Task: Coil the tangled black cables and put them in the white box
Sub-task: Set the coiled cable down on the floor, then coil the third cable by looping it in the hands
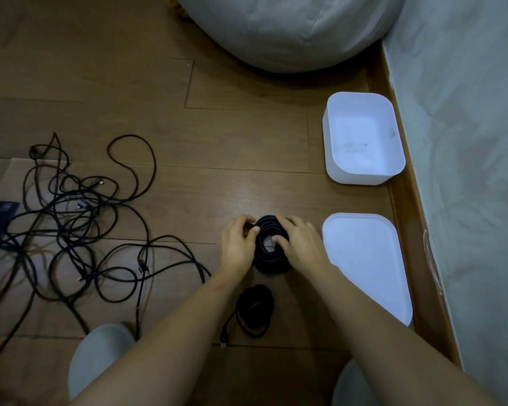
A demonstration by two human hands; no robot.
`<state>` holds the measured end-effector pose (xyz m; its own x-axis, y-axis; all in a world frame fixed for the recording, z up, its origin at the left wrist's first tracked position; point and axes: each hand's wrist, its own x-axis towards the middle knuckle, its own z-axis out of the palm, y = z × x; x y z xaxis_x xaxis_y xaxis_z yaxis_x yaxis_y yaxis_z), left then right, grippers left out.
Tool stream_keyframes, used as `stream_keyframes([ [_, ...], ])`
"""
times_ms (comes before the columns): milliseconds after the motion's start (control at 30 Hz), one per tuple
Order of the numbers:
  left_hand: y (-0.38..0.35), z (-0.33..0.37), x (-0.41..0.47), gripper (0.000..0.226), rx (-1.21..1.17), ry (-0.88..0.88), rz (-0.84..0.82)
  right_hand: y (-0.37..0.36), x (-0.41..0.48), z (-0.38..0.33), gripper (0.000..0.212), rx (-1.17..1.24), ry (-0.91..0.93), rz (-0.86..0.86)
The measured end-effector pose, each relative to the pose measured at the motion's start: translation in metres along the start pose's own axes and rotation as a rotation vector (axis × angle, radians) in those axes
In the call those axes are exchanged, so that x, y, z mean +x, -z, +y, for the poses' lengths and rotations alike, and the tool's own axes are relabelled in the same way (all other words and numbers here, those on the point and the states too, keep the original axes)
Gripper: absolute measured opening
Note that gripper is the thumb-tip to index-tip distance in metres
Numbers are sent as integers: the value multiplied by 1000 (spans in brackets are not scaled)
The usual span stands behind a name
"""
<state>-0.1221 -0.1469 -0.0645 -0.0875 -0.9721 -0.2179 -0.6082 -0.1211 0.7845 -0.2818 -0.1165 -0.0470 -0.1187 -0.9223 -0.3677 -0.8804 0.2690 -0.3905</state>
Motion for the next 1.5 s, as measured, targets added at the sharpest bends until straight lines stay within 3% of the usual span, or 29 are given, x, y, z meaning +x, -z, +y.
stream_keyframes([
  [233,5,-5,-4,34,352,-174,-42,-4,-14,7,108,6,105,-139],
  [367,3,-25,-21,58,611,-280,-170,-13,-14,17,111,-104,132,-79],
  [500,7,-41,-19,80,538,-268,-348,-21,-13,20,107,-140,139,-39],
  [633,15,-52,-7,100,614,-343,-441,-16,-6,23,109,-145,150,-74],
  [800,4,-48,-38,94,561,-290,-395,-8,-19,27,112,-159,200,-112],
  [1033,16,-23,-35,99,653,-235,-508,2,-22,11,121,-194,119,-223],
  [1133,34,-22,-43,89,633,-236,-425,1,-27,-2,126,-251,124,-278],
  [1400,104,-97,-108,47,598,-68,-182,-21,-33,-68,91,-311,226,-154],
  [1500,112,-111,-117,39,659,-65,-214,-34,-38,-93,71,-392,348,-109],
])
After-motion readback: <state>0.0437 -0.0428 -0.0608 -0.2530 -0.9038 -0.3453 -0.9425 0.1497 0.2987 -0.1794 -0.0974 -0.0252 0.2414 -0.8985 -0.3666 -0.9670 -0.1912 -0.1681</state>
